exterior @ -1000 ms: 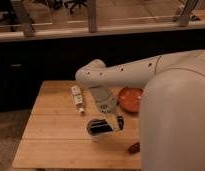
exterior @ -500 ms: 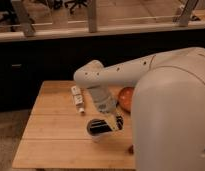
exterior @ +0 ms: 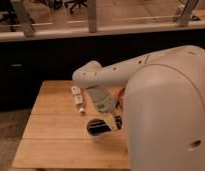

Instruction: Place the eraser in the ceramic cup

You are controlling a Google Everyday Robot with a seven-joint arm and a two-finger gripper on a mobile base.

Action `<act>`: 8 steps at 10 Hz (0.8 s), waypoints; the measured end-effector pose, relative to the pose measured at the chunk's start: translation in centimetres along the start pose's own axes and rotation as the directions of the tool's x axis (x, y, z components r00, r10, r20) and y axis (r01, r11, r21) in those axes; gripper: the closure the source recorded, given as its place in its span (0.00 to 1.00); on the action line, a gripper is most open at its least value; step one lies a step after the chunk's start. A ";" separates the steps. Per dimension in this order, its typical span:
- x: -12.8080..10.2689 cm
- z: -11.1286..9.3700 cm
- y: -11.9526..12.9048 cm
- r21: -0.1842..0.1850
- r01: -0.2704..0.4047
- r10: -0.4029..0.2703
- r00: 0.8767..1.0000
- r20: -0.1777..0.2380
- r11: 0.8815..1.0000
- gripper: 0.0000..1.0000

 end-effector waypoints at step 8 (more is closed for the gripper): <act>-0.5 0.2 -0.5 -0.006 -0.004 0.004 1.000 -0.017 1.000 1.00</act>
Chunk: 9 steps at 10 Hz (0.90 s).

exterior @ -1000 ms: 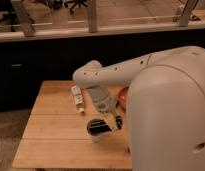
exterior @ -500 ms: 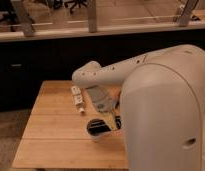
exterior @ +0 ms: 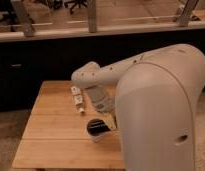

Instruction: Place the eraser in the ceramic cup

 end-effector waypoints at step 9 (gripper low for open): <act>-0.7 0.8 -0.8 -0.019 0.002 -0.002 1.000 -0.014 1.000 1.00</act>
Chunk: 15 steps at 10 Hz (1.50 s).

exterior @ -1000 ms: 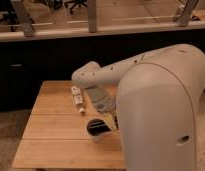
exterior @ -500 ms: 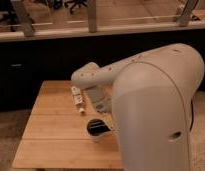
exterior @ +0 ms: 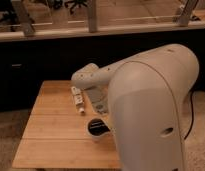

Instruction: Place the eraser in the ceramic cup

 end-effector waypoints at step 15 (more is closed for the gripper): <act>-0.9 -1.8 0.5 0.026 0.000 0.002 0.996 -0.088 1.000 1.00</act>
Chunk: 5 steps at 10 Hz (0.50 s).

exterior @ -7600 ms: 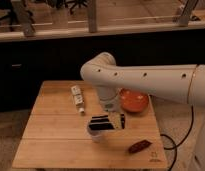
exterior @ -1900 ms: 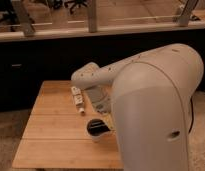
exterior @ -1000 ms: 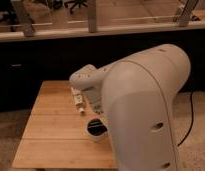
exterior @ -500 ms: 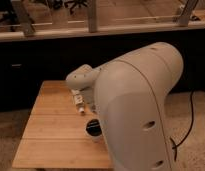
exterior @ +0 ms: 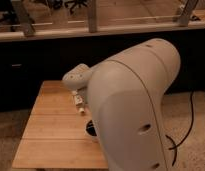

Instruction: Place the eraser in the ceramic cup

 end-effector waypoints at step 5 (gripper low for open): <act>0.3 0.1 0.0 -0.002 -0.004 0.004 1.000 -0.017 1.000 1.00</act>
